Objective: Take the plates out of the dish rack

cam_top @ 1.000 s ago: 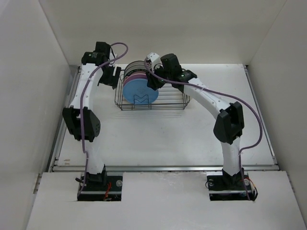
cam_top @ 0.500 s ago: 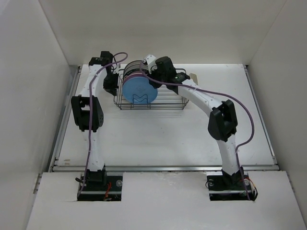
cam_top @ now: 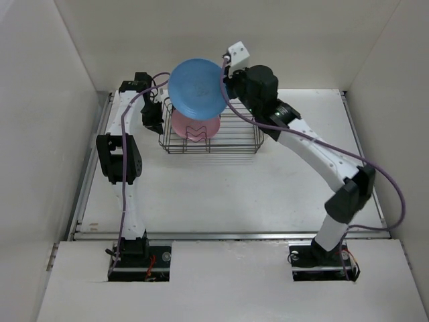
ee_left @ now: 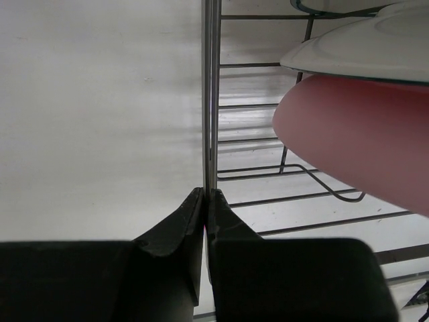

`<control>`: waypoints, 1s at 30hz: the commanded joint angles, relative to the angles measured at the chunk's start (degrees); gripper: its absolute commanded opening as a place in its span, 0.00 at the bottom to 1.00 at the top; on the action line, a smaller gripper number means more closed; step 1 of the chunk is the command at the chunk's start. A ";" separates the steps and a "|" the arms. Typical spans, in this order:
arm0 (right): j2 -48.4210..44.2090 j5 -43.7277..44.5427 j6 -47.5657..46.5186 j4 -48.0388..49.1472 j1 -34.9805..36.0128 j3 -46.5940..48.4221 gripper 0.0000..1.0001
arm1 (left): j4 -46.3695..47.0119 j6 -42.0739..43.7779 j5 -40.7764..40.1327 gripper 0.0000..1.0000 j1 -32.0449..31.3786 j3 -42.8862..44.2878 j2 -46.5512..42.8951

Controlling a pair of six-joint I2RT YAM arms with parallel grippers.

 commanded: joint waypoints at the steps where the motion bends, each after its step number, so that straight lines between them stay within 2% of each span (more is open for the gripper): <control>1: -8.90 -1.29 0.49 5.13 2.02 -5.56 0.00 | -0.11 -1.21 -5.45 0.00 1.69 -1.85 1.45; 4: -13.48 -12.18 0.49 -4.25 2.02 -11.20 0.00 | -0.11 -1.21 -5.99 0.00 1.69 -2.38 1.45; 5: -13.48 -14.82 0.49 -11.59 2.02 -11.82 0.00 | -0.11 -0.69 -5.99 0.00 1.69 -2.38 1.45; 6: -12.96 -19.72 0.49 -14.88 2.54 -13.04 0.00 | -0.11 -0.68 -5.99 0.00 1.69 -1.69 1.45; 9: -10.68 -26.16 4.61 -22.10 4.38 -15.94 0.00 | -1.25 -0.16 -5.99 0.00 1.69 -0.10 1.45; 12: -6.03 -27.85 8.83 -23.35 6.24 -16.57 0.00 | -1.78 0.46 -7.30 0.00 1.69 1.30 2.59; 16: -0.58 -31.02 11.65 -19.92 8.34 -18.85 0.00 | -1.78 0.46 -8.89 0.00 1.69 1.31 2.59; 23: 7.87 -23.74 12.88 -19.31 10.10 -18.85 0.01 | -2.31 0.46 -11.26 0.00 1.69 0.78 2.59; 26: 8.66 -21.79 12.88 -19.31 10.10 -19.38 0.17 | -2.31 0.46 -11.26 0.00 1.69 0.78 2.59; 27: 8.66 -20.74 12.88 -19.31 10.10 -19.38 0.35 | -2.31 0.46 -11.26 0.00 1.69 0.78 2.59; 30: 6.47 -20.21 12.18 -20.62 10.10 -16.76 0.63 | -2.31 0.46 -11.26 0.00 1.69 0.78 2.59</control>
